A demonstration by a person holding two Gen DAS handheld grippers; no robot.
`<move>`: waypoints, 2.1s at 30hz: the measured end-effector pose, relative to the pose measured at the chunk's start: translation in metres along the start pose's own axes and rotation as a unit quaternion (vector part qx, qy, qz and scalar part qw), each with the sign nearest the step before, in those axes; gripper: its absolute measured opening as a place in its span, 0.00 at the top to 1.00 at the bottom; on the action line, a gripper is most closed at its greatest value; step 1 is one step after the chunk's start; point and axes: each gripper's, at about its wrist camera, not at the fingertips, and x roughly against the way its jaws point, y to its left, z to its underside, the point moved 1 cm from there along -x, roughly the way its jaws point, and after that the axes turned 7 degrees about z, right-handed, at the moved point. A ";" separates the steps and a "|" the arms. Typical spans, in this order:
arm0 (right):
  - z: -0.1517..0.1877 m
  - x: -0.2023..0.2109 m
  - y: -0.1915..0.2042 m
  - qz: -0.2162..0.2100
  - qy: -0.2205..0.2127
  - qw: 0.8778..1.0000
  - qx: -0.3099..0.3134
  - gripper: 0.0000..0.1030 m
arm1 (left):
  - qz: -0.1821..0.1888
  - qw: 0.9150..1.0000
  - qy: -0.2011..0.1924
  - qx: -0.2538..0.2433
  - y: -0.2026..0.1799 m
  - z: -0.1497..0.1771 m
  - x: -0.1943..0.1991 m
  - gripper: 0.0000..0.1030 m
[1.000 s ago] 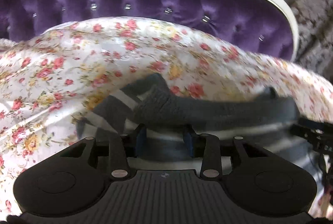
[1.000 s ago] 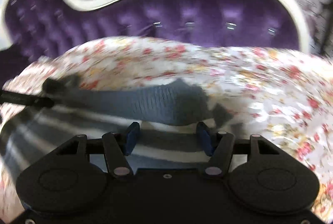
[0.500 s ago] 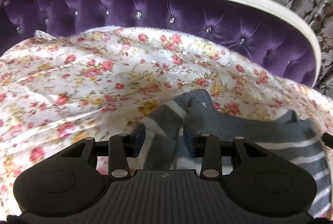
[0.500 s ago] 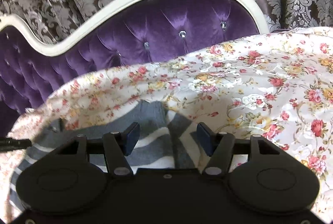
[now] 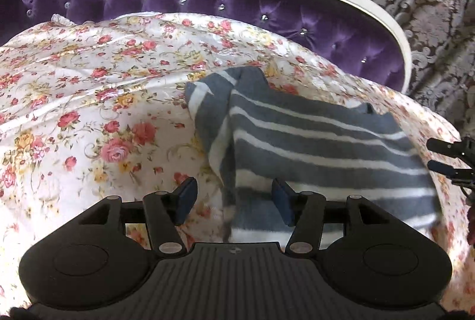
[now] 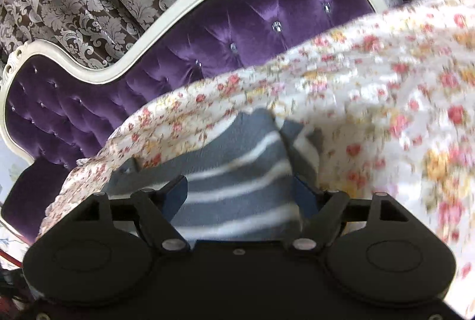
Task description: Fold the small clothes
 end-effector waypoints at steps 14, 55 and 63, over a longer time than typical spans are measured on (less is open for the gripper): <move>0.027 0.002 -0.013 0.000 0.049 0.999 -0.009 0.17 | 0.046 0.999 0.010 -0.025 -0.007 0.010 -0.018 0.49; 0.026 -0.003 -0.030 -0.035 0.066 0.995 -0.058 0.12 | 0.050 0.998 -0.039 0.004 0.020 -0.002 0.030 0.74; 0.017 -0.023 -0.038 -0.090 0.055 0.989 -0.108 0.11 | 0.054 0.998 0.008 0.010 0.007 0.008 0.006 0.57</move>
